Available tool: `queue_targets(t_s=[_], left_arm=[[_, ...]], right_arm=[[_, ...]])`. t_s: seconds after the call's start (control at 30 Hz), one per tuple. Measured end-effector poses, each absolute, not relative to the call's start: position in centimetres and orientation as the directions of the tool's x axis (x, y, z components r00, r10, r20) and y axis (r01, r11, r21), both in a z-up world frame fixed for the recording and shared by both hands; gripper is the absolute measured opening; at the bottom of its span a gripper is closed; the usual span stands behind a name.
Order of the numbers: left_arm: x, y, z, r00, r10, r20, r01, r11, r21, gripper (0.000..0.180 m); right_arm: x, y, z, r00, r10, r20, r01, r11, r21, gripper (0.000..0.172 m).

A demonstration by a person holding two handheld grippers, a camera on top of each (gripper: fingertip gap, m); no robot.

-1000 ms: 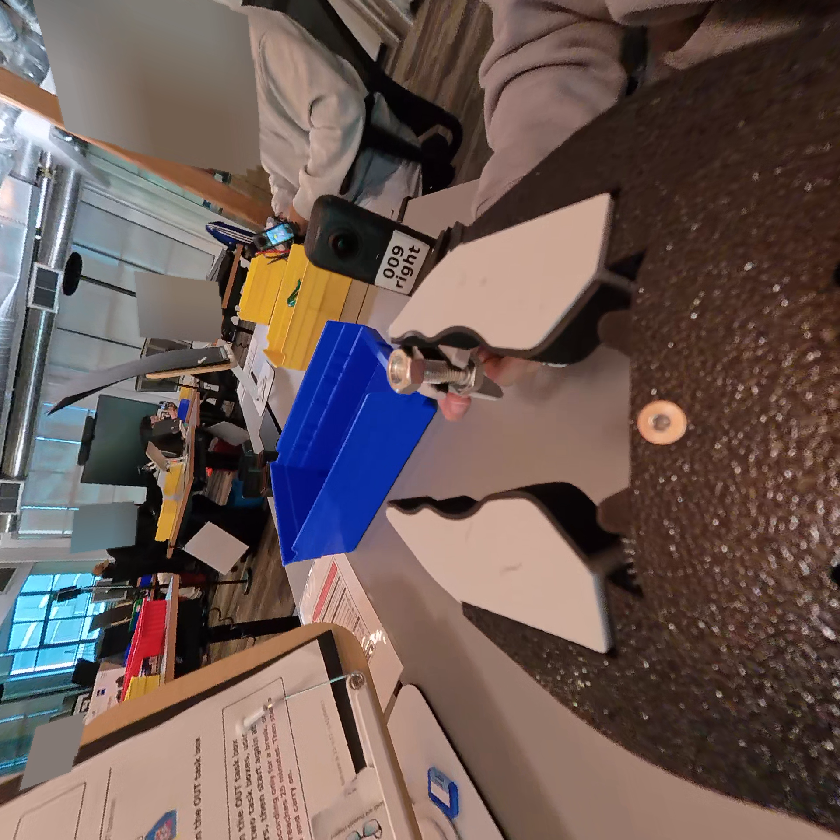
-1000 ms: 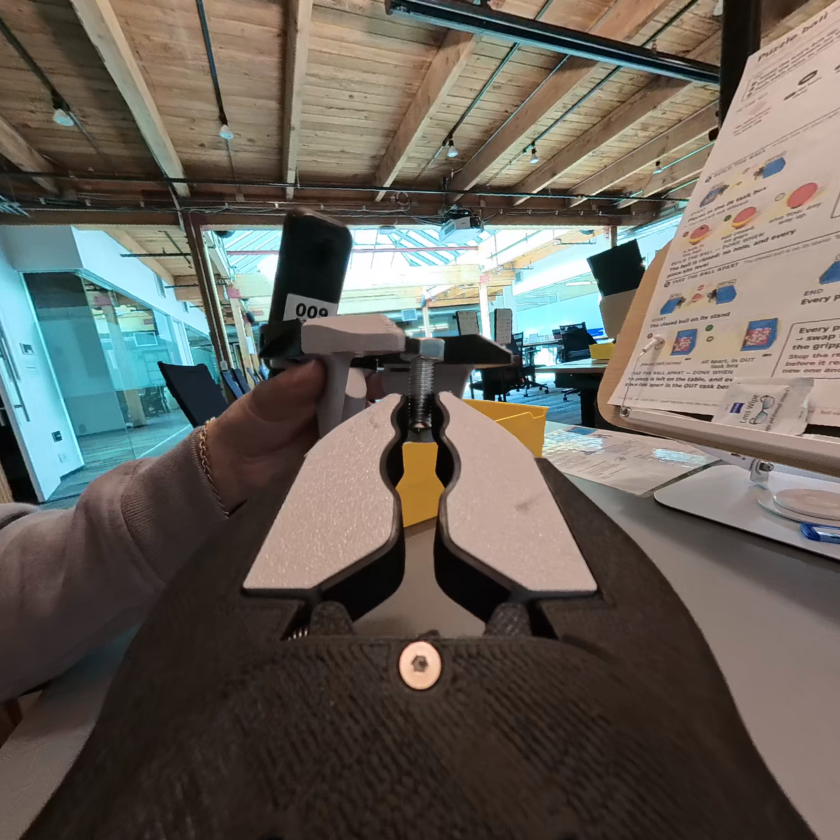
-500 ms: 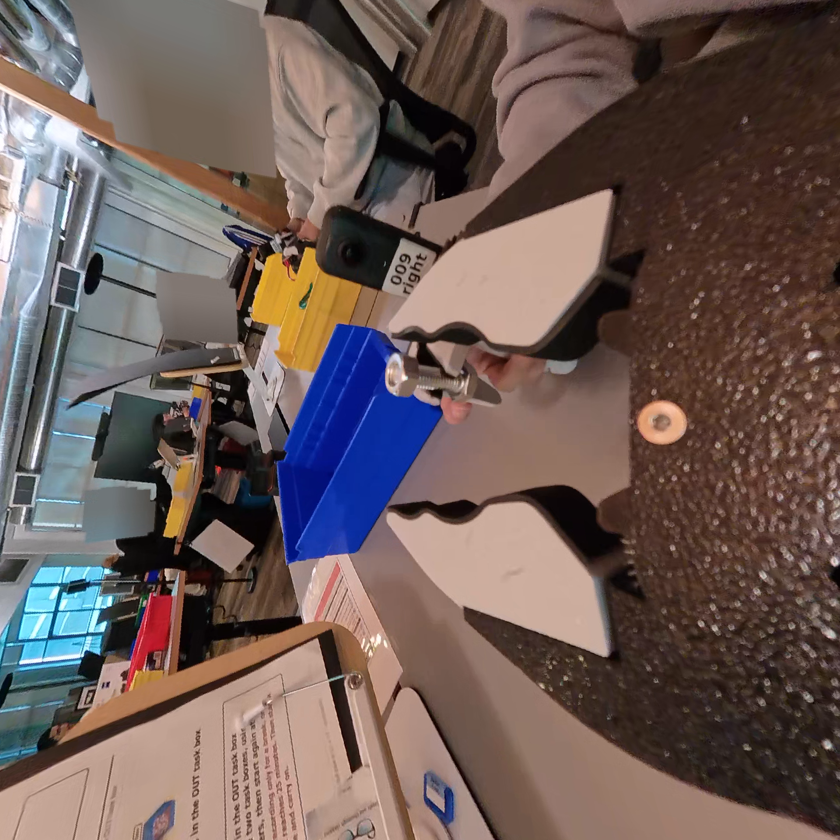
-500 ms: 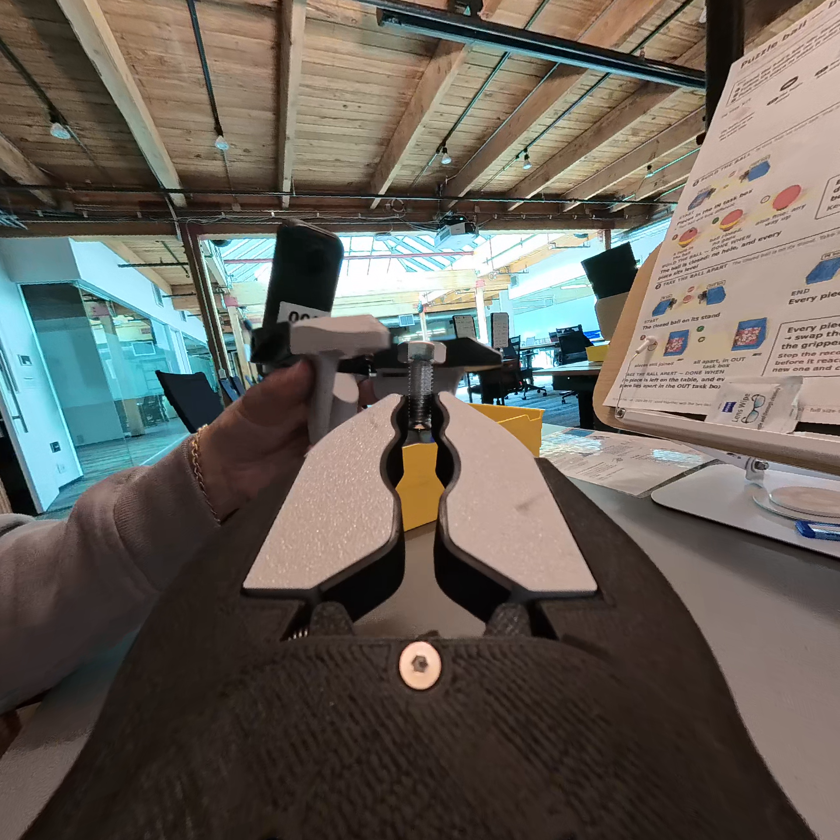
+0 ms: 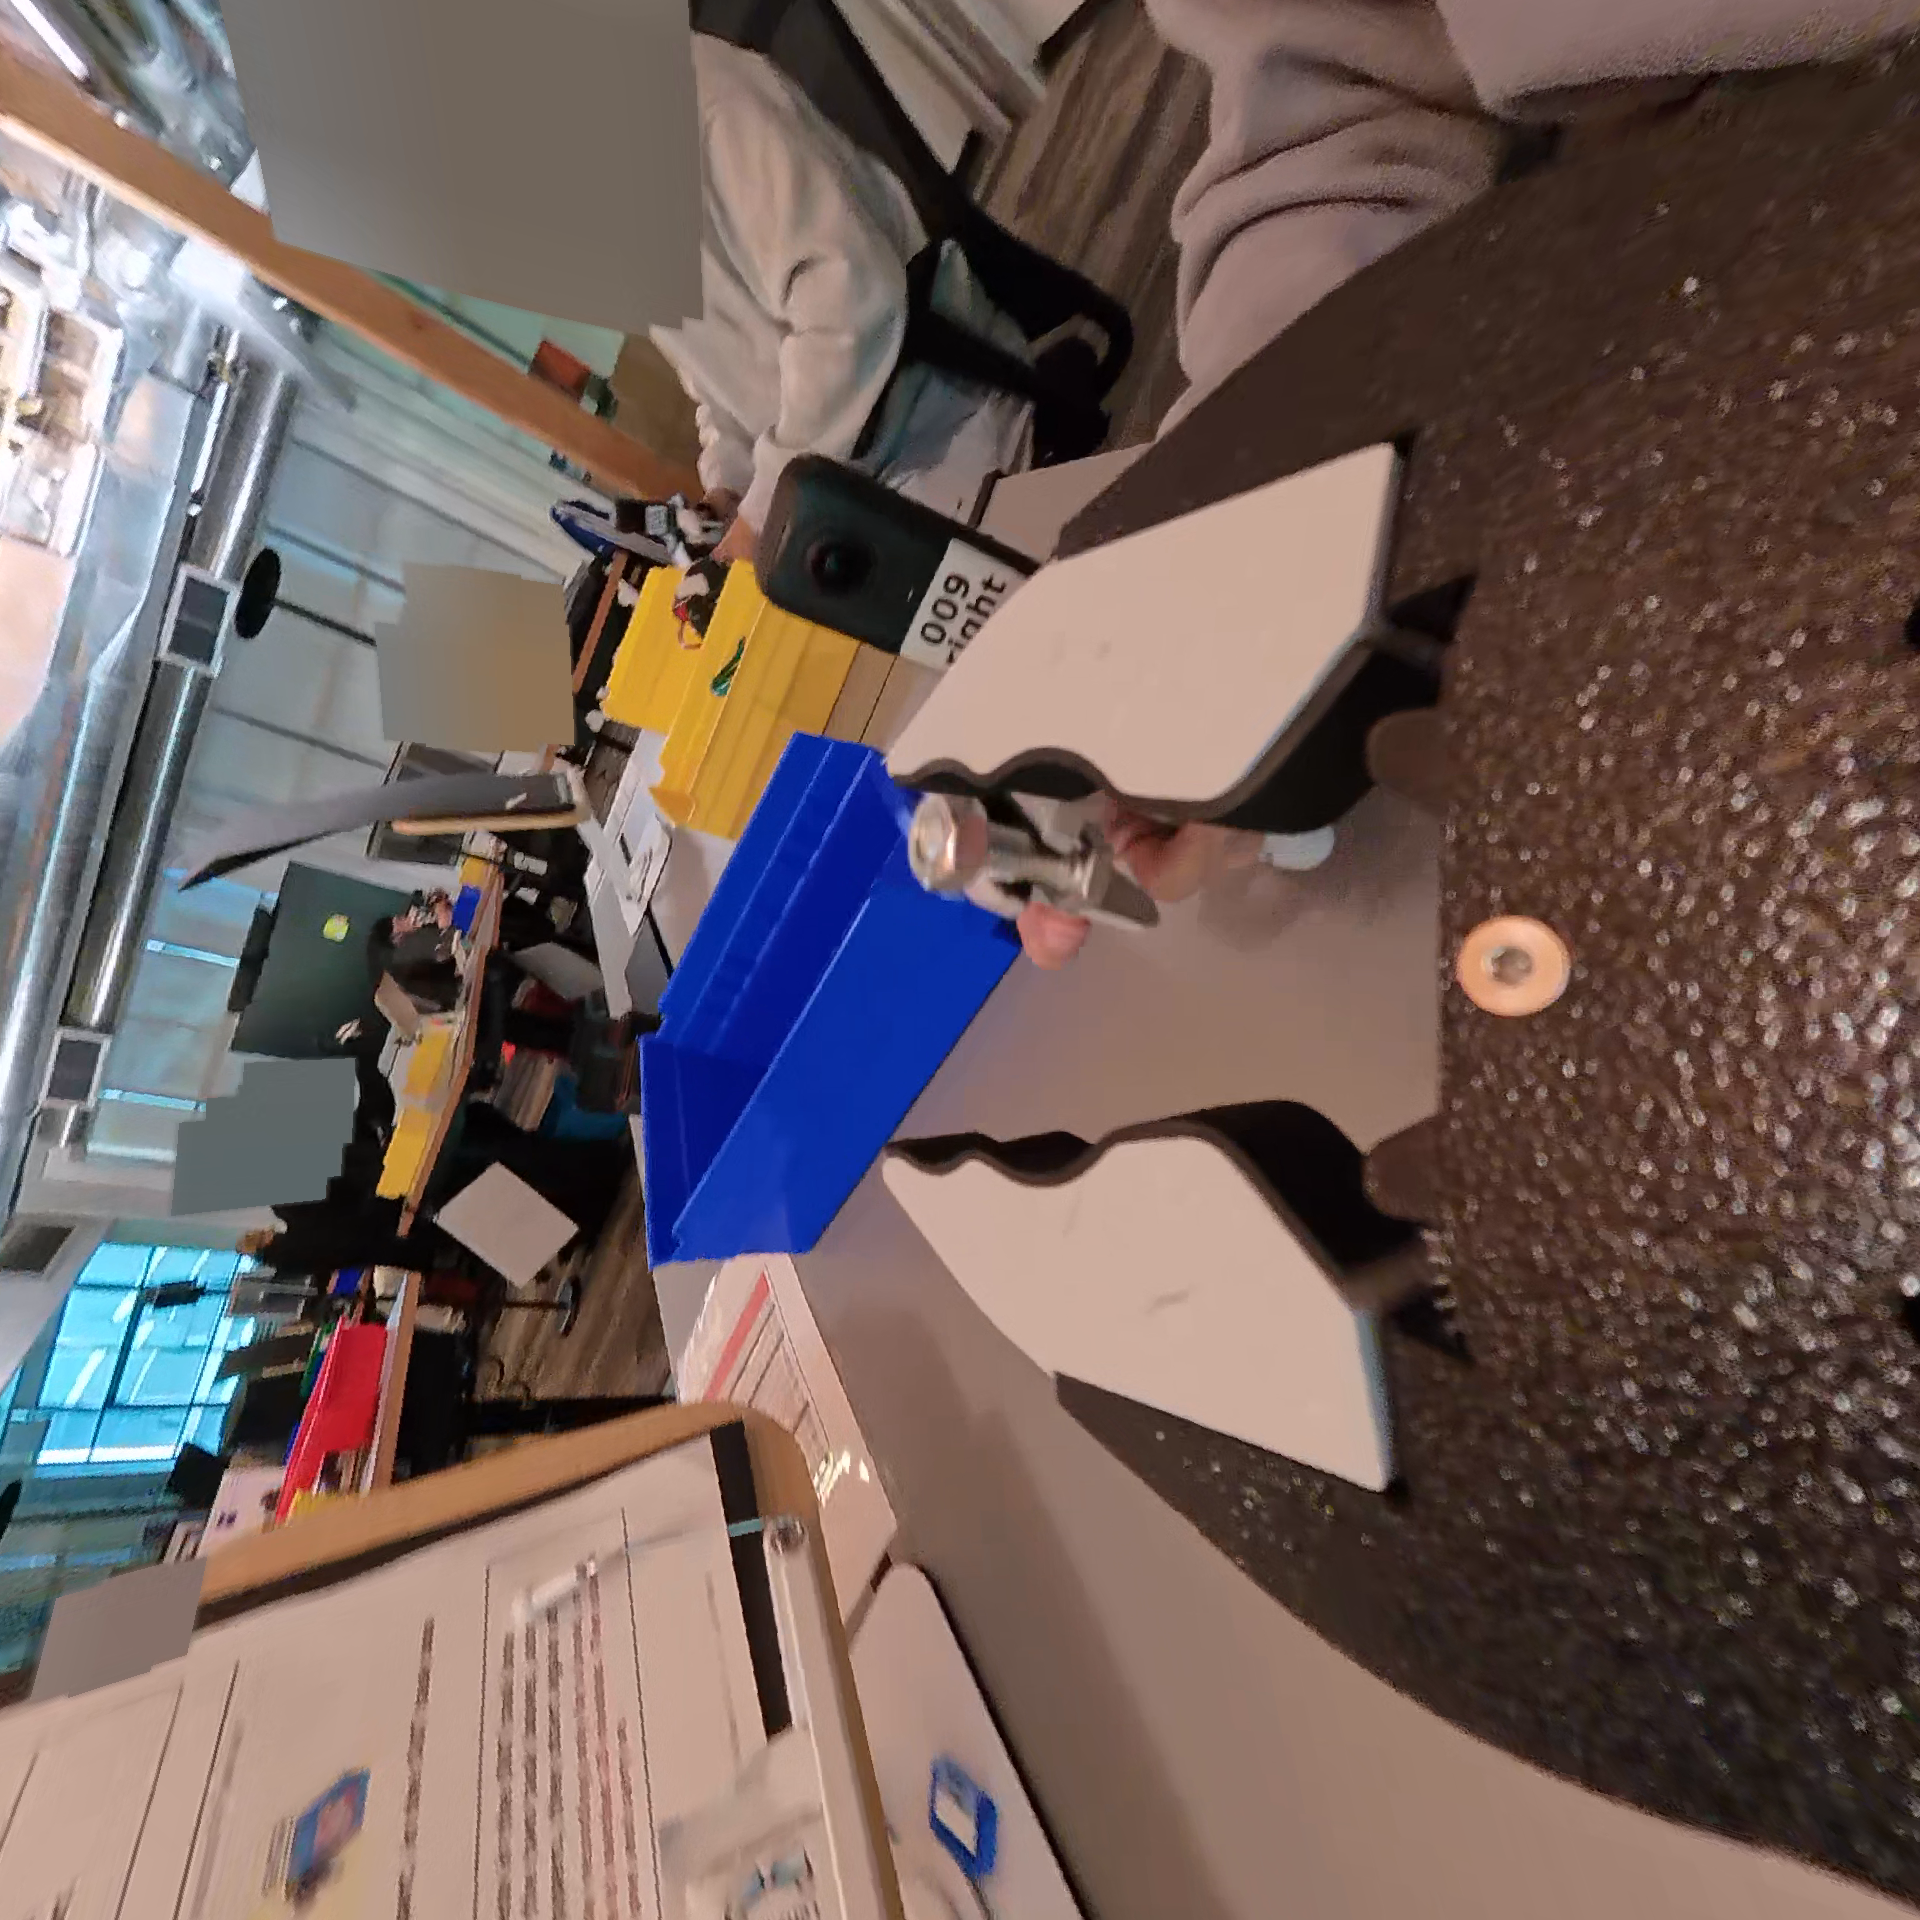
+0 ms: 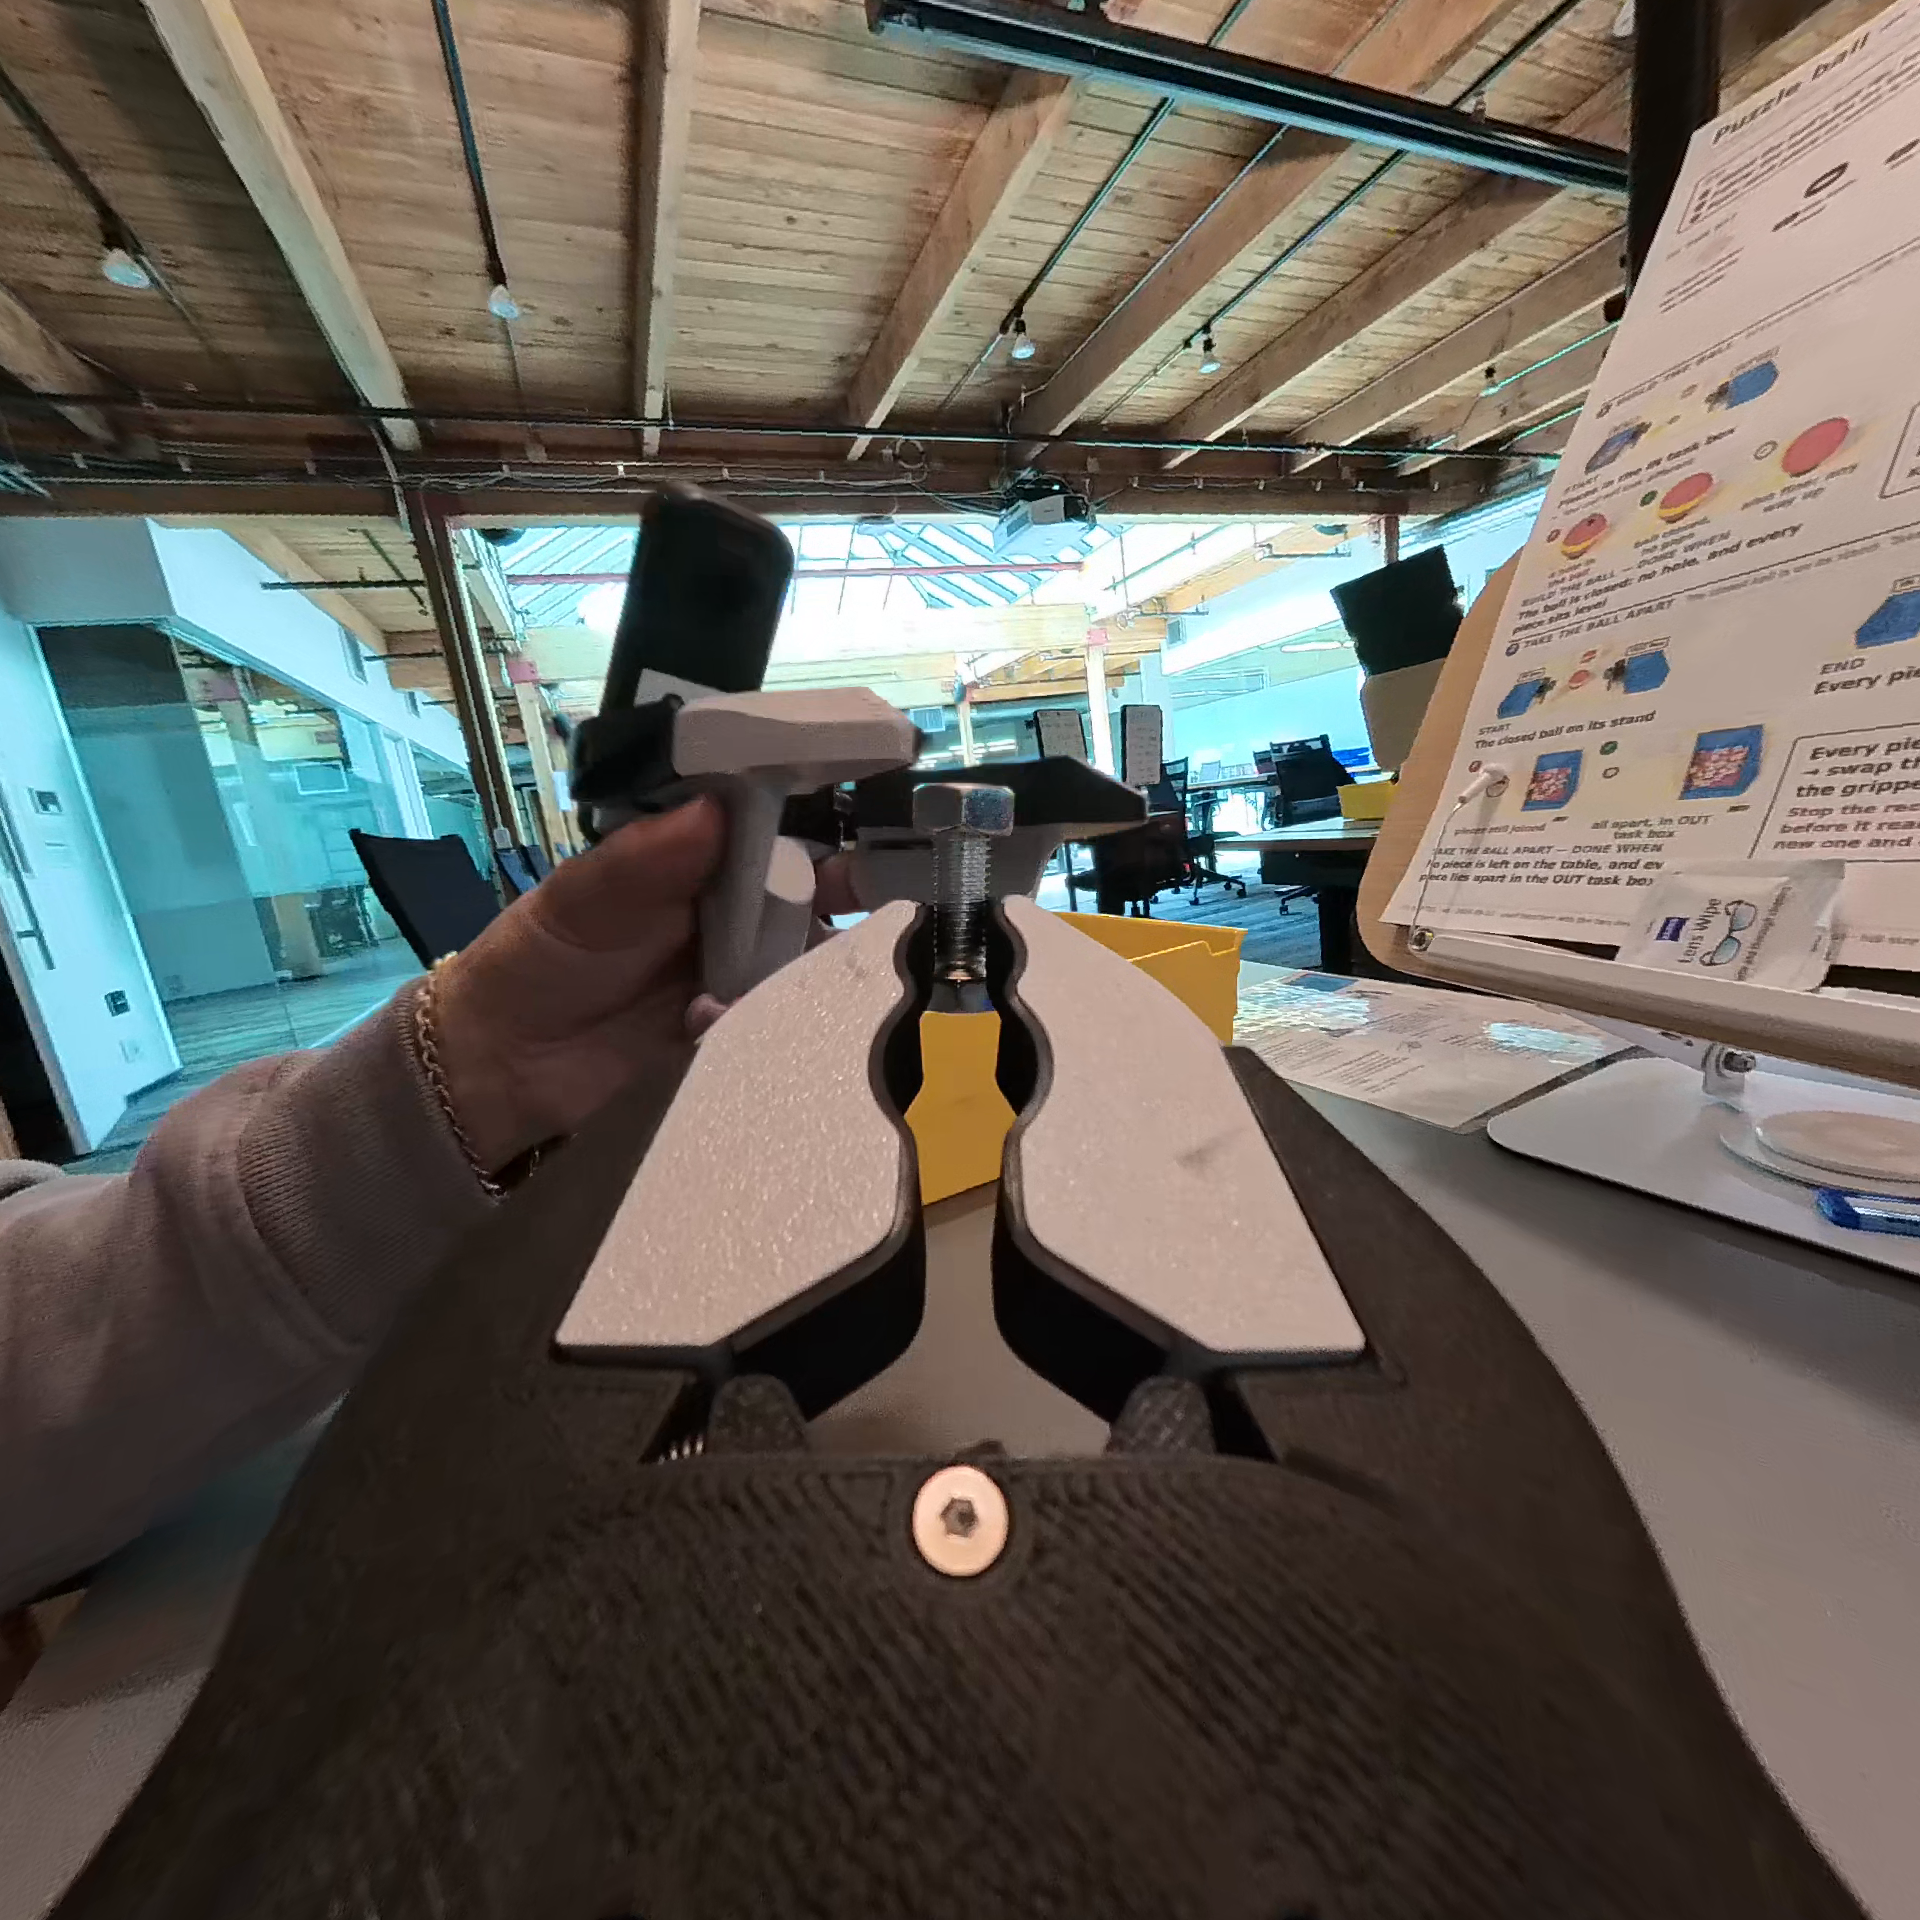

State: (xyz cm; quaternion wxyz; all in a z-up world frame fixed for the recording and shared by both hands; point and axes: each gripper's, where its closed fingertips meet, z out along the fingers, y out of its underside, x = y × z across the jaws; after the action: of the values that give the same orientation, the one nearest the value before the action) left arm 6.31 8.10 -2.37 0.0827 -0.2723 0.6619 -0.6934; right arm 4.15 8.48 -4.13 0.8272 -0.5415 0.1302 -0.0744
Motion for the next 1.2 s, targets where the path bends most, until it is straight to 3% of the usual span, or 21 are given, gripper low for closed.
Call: queue_targets(t_s=[0.27, 0.37, 0.63, 0.87, 1.03, 1.2], left_arm=[[7.1, 8.6, -3.5, -0.803, -0.524, 0.283, -0.271, -0.102, -0.957, 0.062], [8.5, 11.2, -3.9, -0.733, -0.629, 0.260, -0.251, -0.104, -0.962, 0.050], [6.0, 7.5, -2.7, -0.839, -0.478, 0.261, -0.249, -0.090, -0.964, 0.063], [7.7, 9.6, -4.1, -0.762, -0.578, 0.292, -0.277, -0.116, -0.954, 0.057], [7.9, 11.5, -3.8, -0.762, -0.582, 0.284, -0.230, -0.166, -0.959, 0.064], [9.0, 12.8, -7.2, -0.726, -0.653, 0.216, -0.177, -0.127, -0.976, 0.065]], right_arm=[[4.8, 7.7, -4.0, 0.944, -0.287, -0.162, -0.029, 0.419, -0.908, 0.009], [4.8, 7.3, -3.5, 0.948, -0.262, -0.182, -0.046, 0.454, -0.890, 0.009], [4.6, 8.1, -3.9, 0.951, -0.262, -0.167, -0.042, 0.425, -0.904, 0.009], [5.2, 7.6, -4.0, 0.944, -0.263, -0.199, -0.068, 0.437, -0.897, 0.009], [5.6, 7.2, -3.7, 0.939, -0.259, -0.227, -0.090, 0.451, -0.888, 0.009], [6.6, 6.0, -2.9, 0.922, -0.300, -0.246, -0.091, 0.449, -0.889, 0.009]])
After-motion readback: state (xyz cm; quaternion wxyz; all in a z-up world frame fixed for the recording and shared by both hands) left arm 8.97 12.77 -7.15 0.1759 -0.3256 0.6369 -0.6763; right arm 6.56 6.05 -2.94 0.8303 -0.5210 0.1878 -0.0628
